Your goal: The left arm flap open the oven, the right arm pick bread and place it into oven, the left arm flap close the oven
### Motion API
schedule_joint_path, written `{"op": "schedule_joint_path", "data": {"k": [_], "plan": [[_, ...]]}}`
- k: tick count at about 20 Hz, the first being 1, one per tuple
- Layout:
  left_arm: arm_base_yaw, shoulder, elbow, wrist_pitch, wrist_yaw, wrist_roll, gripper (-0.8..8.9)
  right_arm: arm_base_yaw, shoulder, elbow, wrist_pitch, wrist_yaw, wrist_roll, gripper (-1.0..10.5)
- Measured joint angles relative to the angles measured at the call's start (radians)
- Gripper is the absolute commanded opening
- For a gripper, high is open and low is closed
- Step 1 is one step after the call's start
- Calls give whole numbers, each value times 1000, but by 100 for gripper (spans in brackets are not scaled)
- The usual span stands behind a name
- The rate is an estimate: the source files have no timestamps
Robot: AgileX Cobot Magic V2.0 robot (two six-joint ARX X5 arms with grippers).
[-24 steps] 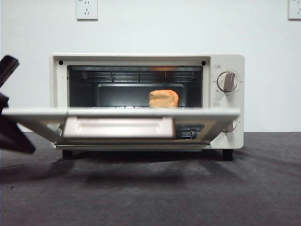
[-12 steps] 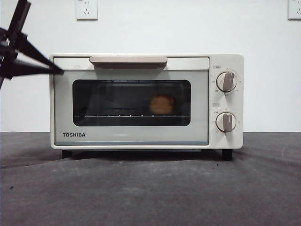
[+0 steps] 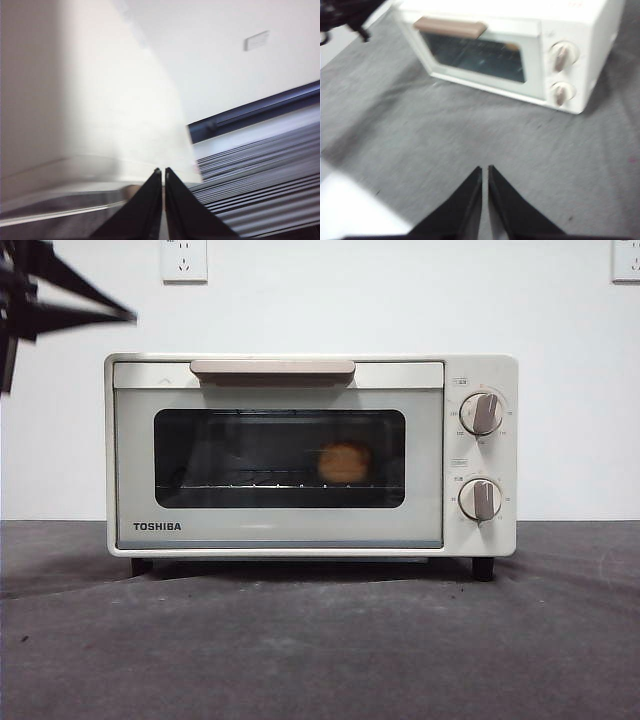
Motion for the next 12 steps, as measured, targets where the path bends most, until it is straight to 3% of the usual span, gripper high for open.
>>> {"op": "schedule_joint_path", "data": {"k": [6,9,12], "plan": [[0,-188,0,-59,35,75,15,0,0,0,48,42,-6,18],[-1,-329,0,-202,26,172,15,0,0,0,77,45,-18,18],[-2,-477,0,-415,-45,309,15,0,0,0,107,45,-39,18]]}}
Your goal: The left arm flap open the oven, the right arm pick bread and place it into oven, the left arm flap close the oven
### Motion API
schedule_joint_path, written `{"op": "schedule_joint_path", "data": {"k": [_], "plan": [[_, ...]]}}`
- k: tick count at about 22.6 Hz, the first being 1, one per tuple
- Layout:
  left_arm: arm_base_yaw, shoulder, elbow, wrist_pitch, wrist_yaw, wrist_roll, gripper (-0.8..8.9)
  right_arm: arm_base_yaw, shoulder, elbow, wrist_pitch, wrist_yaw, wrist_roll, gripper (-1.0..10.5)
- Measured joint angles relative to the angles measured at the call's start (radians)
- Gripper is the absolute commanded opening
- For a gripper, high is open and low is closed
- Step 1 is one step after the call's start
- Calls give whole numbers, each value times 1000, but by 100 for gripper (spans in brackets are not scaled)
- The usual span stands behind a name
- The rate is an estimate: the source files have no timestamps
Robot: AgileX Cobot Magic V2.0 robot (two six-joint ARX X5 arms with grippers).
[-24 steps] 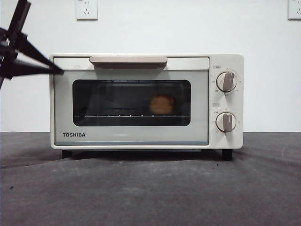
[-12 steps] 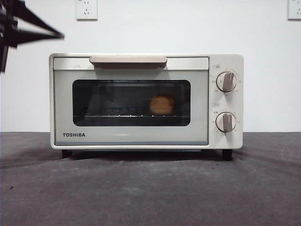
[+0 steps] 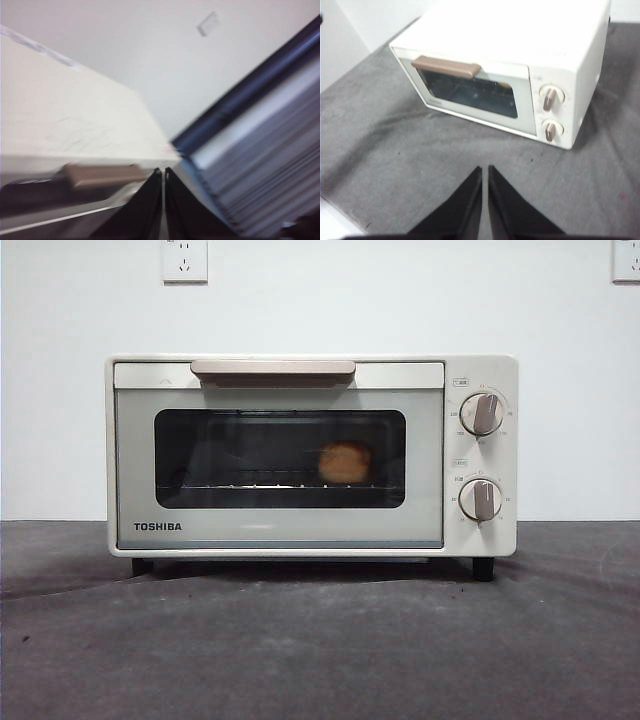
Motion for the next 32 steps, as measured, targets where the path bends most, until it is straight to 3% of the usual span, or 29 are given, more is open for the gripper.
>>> {"op": "schedule_joint_path", "data": {"k": [7,12,18,32], "plan": [[0,-299,0,-547,-283,386,16,0,0,0,15,2,-57,18],[0,-385,0,-666,-341,529,21,0,0,0,18,1,-72,18],[0,-408,0,-643,-341,578,21,0,0,0,18,1,-72,18],[0,-411,-2,-634,-341,582,21,0,0,0,23,1,-72,18]]}}
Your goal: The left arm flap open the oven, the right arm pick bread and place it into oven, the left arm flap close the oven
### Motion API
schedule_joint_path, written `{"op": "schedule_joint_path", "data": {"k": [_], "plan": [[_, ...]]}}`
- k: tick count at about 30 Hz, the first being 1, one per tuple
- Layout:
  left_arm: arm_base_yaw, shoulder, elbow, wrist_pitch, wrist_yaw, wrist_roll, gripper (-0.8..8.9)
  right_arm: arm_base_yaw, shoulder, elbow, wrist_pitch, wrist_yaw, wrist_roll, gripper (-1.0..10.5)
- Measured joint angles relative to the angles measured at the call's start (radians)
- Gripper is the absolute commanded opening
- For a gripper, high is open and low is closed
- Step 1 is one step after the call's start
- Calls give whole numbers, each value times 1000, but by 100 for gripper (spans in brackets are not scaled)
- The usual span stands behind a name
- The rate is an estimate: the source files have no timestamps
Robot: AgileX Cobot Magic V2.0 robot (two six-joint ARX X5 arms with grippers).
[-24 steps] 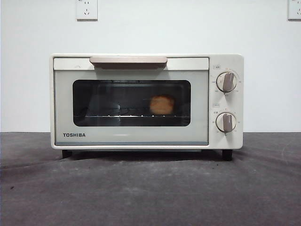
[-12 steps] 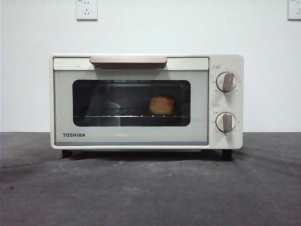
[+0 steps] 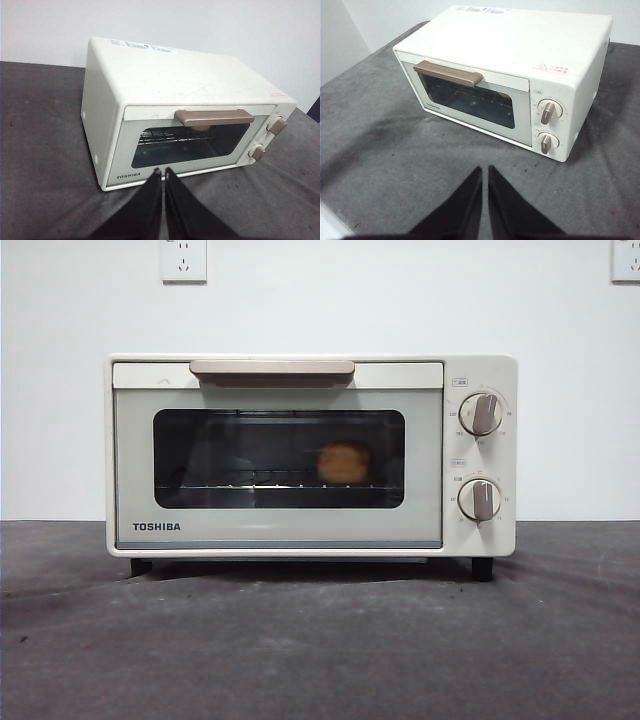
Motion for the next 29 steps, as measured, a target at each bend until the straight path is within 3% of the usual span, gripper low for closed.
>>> {"op": "schedule_joint_path", "data": {"k": [6,11,16,21,29], "plan": [[0,-121,-132,89,-11,20,21,0,0,0,0,0,0,18],[0,-267,-364,224,-161,41,21,0,0,0,0,0,0,18],[0,-302,-511,232,-308,40,21,0,0,0,0,0,0,18],[0,-302,-566,248,-395,40,21,0,1,0,1,0,0,18],[0,-303,-615,361,-425,41,21,0,1,0,1,0,0,18]]}}
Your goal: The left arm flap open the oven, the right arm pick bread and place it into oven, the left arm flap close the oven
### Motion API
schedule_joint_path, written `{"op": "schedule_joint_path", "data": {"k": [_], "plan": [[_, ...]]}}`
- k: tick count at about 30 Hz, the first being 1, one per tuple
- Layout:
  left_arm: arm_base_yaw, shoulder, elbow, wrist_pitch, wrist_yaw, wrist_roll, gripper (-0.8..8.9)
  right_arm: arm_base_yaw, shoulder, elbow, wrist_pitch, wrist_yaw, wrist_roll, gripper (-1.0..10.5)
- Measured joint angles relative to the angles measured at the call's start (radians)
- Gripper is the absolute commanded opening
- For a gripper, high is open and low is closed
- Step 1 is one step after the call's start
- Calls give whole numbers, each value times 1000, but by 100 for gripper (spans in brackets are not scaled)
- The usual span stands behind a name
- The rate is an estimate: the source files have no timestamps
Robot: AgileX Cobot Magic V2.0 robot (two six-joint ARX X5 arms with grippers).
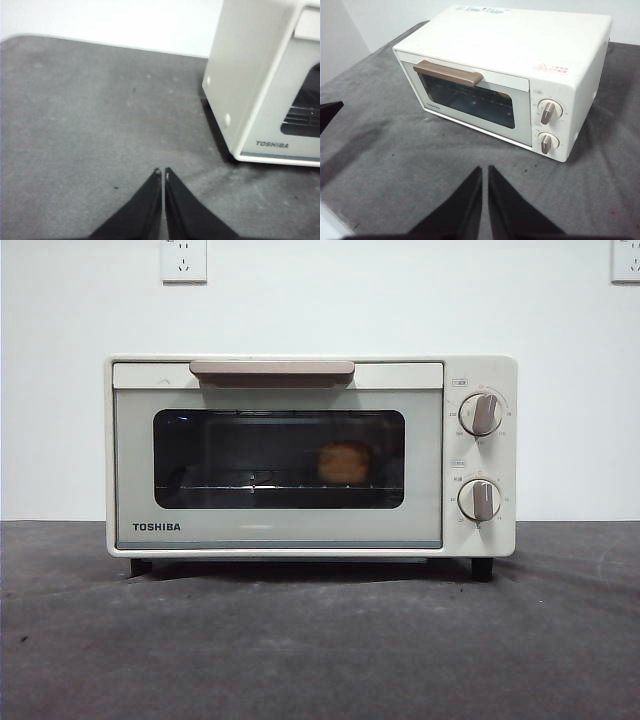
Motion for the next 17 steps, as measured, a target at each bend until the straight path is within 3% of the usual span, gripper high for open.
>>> {"op": "schedule_joint_path", "data": {"k": [17], "plan": [[-1,0,0,-2,-29,6,21,0,0,0,0,0,0,18]]}}
